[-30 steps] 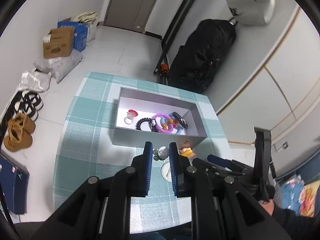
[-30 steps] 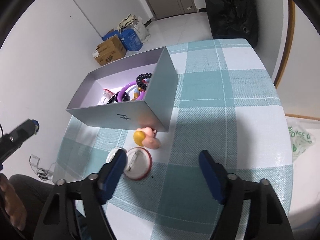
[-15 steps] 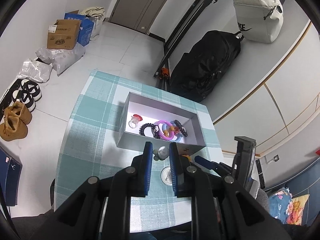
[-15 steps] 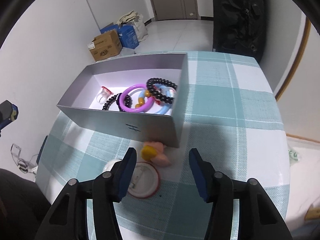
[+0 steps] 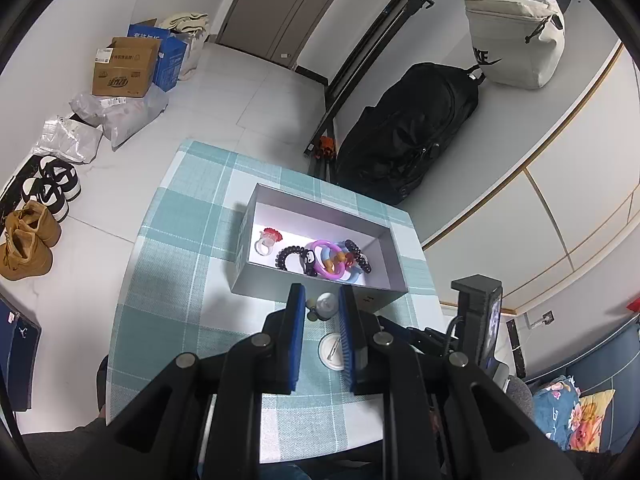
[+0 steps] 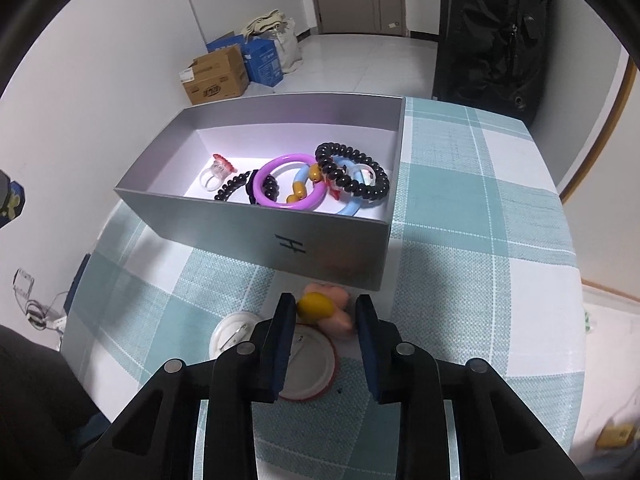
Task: Organize jewelry
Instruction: 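Grasp the yellow-pink duck figure with the right tool while the left holds the charm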
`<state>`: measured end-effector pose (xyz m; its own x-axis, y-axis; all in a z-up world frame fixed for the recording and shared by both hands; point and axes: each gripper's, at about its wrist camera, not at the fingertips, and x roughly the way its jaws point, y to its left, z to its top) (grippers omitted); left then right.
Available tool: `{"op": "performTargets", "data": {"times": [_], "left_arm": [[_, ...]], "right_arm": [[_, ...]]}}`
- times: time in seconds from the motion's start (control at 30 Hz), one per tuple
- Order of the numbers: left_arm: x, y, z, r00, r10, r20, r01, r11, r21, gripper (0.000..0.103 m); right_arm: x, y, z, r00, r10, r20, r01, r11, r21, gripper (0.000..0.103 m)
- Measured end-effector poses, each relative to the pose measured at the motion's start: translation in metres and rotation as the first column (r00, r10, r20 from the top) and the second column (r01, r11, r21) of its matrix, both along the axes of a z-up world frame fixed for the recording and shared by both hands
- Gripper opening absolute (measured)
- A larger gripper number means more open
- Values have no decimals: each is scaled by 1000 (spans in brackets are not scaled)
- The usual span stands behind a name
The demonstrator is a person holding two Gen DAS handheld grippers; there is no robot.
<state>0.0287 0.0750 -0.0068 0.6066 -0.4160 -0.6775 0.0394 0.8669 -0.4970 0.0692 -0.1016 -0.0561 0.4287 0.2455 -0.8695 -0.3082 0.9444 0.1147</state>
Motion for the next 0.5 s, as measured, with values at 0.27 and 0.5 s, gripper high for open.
{"op": "performTargets", "data": {"times": [0.27,0.5], "left_arm": [[0,-1,-2,1000,3,-6,-3,1000,12,12],[2,-10,-7,1000,0,-20,1,999,39,12]], "right_arm": [[-4,-9,8,1000,6,-1,-6,999,40,29],[-13,-5,21,998,48,33,-49,997,55,29]]}}
